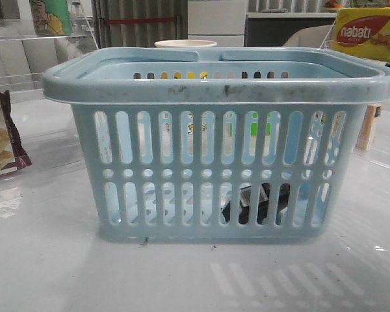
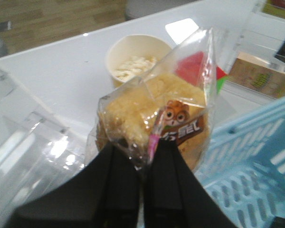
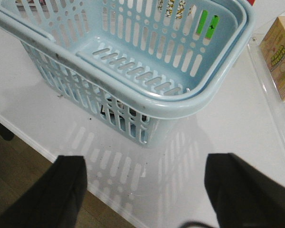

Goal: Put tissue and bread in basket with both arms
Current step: 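Carry the bagged bread over the blue basket and open the left gripper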

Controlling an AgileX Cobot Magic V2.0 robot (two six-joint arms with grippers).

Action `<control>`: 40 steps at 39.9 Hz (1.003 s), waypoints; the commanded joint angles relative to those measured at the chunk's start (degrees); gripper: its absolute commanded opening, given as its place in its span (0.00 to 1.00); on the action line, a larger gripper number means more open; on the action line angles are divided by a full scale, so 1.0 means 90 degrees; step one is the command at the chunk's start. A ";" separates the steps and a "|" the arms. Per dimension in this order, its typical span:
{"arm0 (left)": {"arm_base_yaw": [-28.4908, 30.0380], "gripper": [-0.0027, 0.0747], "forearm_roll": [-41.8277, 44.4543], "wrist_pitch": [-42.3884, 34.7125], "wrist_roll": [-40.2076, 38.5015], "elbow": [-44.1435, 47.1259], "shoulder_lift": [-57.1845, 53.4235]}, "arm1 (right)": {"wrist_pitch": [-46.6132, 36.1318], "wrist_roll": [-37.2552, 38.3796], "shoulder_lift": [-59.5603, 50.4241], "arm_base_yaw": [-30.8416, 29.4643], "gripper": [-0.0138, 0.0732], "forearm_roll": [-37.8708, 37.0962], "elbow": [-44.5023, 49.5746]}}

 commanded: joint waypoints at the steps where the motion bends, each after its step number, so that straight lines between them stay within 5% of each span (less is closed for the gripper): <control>1: -0.0595 0.15 -0.0106 -0.0370 0.0258 -0.0194 -0.0313 | -0.0460 0.0007 -0.0010 0.0001 0.86 -0.0094 -0.0159; 10: -0.1464 0.15 -0.0106 -0.0733 0.0379 0.0259 -0.0256 | -0.0460 0.0007 -0.0010 0.0001 0.86 -0.0094 -0.0159; 22: -0.1591 0.16 -0.0040 -0.0818 0.0379 0.0691 0.0275 | -0.0460 0.0007 -0.0010 0.0001 0.86 -0.0094 -0.0159; 26: -0.1591 0.25 -0.0063 -0.0800 0.0379 0.0691 0.0464 | -0.0460 0.0007 -0.0010 0.0001 0.86 -0.0094 -0.0159; 33: -0.1605 0.57 -0.0077 -0.0795 0.0379 0.0691 0.0535 | -0.0460 0.0007 -0.0010 0.0001 0.86 -0.0094 -0.0159; 40: -0.1593 0.61 -0.0022 -0.0614 0.0379 0.0698 0.0240 | -0.0460 0.0007 -0.0010 0.0001 0.86 -0.0094 -0.0159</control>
